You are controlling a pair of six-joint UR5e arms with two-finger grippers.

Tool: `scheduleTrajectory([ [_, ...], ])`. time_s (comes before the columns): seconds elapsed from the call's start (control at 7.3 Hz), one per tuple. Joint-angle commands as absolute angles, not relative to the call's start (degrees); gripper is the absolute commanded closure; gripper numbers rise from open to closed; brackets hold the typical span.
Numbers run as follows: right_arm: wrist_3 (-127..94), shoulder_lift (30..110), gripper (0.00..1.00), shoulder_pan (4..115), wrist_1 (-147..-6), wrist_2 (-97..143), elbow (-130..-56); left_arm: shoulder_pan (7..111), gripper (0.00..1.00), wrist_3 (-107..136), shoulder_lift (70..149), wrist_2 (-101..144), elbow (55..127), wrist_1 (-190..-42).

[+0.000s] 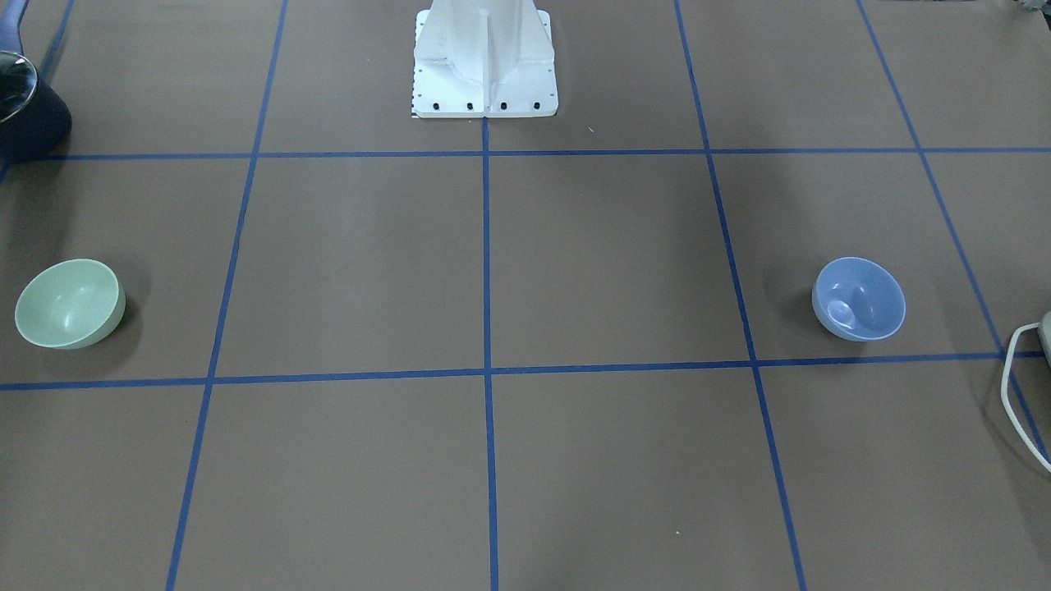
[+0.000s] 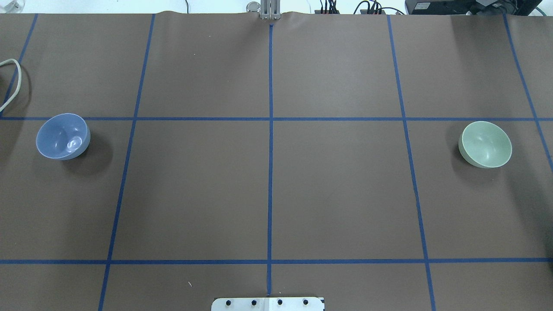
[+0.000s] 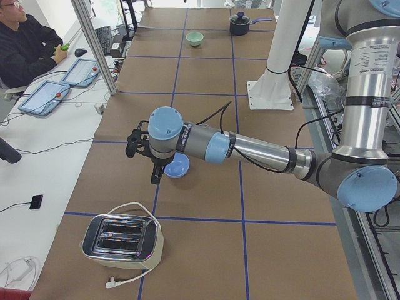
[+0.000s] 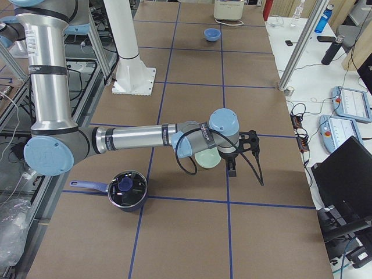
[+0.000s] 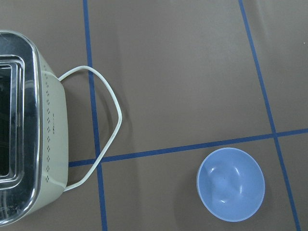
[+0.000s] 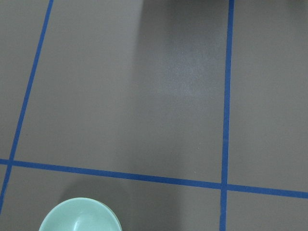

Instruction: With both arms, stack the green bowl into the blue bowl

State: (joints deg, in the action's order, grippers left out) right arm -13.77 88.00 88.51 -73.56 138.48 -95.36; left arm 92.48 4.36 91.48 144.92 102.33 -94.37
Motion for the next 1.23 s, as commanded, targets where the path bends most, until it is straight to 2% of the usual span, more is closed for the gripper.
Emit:
scheduleTrajectory([
  [0.0,-14.7,89.6,0.0,88.5,-73.5,138.8,-98.9,89.8,0.02,6.4,92.9,144.7,102.0,-94.4],
  [0.41,-14.8,89.7,0.0,88.0,-74.3,138.5,-98.9,87.0,0.02,8.0,94.7,141.9,100.5,-94.8],
  [0.68,-14.8,89.8,0.0,85.4,-74.2,137.5,-98.2,84.3,0.02,9.4,99.2,141.9,93.4,-98.8],
  [1.1,-14.3,92.4,0.0,81.1,-73.8,137.5,-98.8,77.7,0.02,22.0,99.4,136.2,86.6,-116.5],
])
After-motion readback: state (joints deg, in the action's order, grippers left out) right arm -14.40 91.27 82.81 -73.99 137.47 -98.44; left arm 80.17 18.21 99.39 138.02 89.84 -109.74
